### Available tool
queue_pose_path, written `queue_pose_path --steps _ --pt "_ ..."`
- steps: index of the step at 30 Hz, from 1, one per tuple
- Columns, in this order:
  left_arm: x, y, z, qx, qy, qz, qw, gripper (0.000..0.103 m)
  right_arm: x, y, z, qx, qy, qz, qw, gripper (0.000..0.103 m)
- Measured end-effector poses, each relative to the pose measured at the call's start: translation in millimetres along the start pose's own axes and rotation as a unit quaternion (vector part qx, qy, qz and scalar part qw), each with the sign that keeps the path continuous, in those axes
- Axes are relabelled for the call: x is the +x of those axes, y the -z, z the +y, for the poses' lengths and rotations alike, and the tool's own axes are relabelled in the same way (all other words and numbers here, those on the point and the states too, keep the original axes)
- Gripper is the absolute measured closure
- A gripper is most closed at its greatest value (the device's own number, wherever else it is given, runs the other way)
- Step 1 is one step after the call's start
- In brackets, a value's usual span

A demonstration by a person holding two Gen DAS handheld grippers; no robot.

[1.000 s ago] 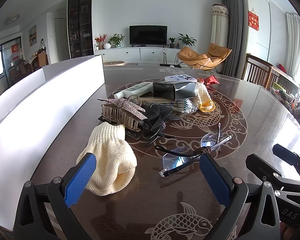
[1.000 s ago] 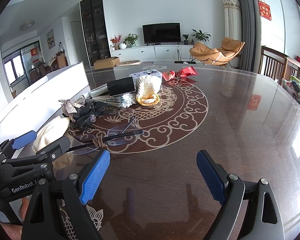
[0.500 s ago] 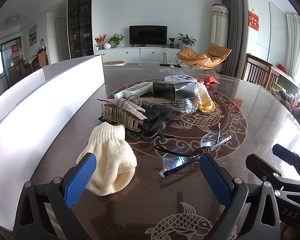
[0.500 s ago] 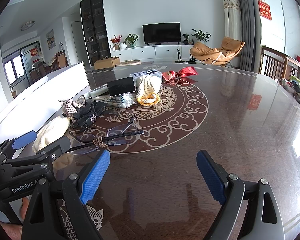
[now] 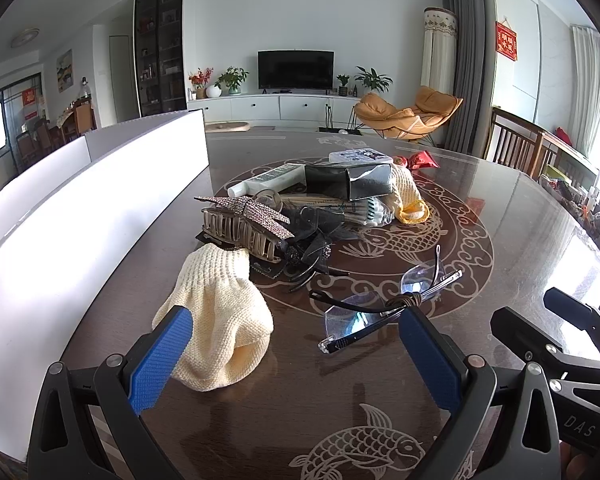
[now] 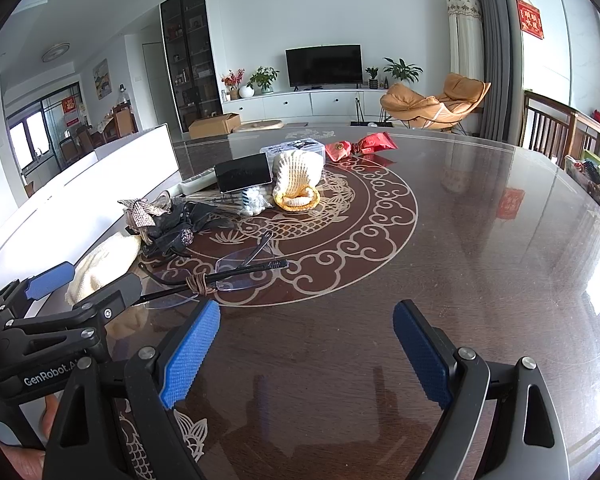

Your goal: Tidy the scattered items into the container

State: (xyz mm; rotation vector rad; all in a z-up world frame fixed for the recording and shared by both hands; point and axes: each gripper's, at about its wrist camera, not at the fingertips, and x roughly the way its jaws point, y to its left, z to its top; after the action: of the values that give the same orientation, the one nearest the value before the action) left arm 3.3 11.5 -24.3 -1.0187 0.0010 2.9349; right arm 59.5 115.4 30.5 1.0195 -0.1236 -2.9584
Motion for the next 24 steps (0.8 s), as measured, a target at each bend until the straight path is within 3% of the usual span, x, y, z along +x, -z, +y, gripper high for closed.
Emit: queue_pose_path --steps 24 --pt "-7.7 4.3 5.4 0.005 0.0 0.008 0.9999 0.0 2.9 -0.9 3.4 0.004 -0.005 0.004 1.0 0.014"
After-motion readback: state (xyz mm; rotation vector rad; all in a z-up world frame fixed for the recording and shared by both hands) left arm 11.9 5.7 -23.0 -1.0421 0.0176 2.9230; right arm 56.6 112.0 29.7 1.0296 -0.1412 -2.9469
